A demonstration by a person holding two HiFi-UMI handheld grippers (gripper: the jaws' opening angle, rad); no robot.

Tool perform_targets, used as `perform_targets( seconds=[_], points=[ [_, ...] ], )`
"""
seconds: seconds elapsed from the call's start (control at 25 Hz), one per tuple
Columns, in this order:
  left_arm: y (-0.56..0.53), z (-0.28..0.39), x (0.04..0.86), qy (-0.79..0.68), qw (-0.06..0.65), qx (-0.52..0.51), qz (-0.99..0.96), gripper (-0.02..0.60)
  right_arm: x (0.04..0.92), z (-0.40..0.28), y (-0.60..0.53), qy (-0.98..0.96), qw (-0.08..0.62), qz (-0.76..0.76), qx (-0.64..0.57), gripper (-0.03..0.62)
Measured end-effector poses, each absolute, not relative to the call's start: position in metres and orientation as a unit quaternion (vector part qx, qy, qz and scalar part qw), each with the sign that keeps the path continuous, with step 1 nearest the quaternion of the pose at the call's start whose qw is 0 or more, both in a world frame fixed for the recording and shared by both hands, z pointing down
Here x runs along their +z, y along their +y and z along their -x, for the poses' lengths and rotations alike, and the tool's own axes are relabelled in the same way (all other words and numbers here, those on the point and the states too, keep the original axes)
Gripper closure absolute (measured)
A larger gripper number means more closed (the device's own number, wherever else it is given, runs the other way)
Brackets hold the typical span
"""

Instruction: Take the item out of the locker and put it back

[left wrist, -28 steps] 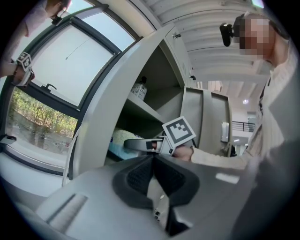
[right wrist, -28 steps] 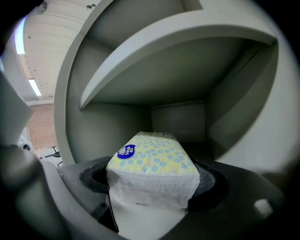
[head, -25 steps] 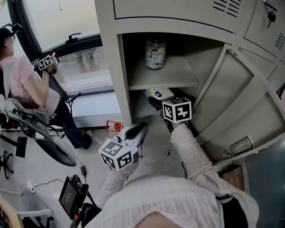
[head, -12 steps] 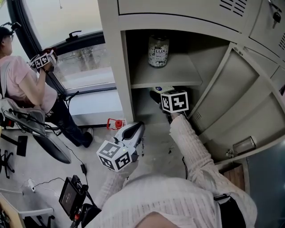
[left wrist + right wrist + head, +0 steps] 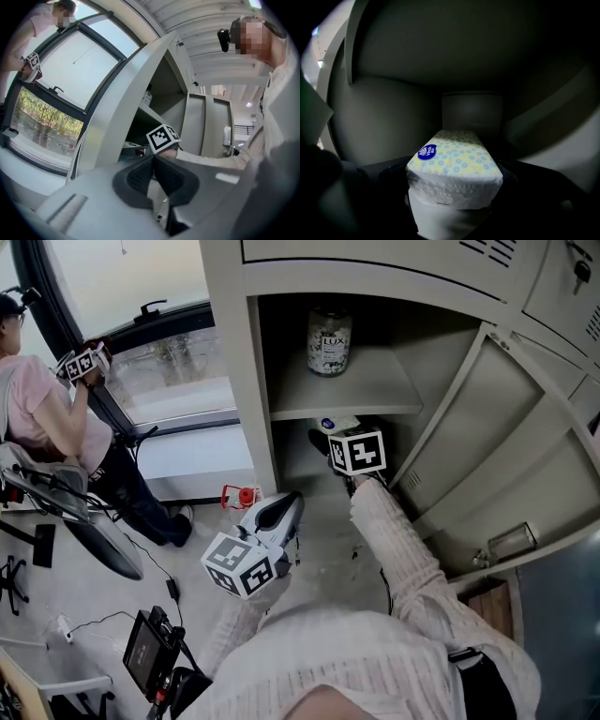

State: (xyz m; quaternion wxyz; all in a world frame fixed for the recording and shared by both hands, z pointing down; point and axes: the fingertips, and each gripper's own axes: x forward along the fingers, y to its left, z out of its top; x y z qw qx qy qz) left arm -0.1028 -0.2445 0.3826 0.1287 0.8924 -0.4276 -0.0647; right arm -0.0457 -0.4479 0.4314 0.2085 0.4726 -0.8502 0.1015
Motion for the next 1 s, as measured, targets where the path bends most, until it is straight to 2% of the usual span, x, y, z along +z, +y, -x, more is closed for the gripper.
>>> perform_targets(
  seconds=[0.72,1.0],
  points=[
    [-0.240,0.081,0.379,-0.412,0.117,-0.049,-0.902,0.574,0.406,0.042,-0.409,-0.876,0.190,-0.439,0.062,0.108],
    [-0.232,0.069,0.376,-0.401,0.114,-0.040,-0.908,0.574,0.368,0.038,-0.360,-0.896,0.128,-0.423,0.036,0.109]
  ],
)
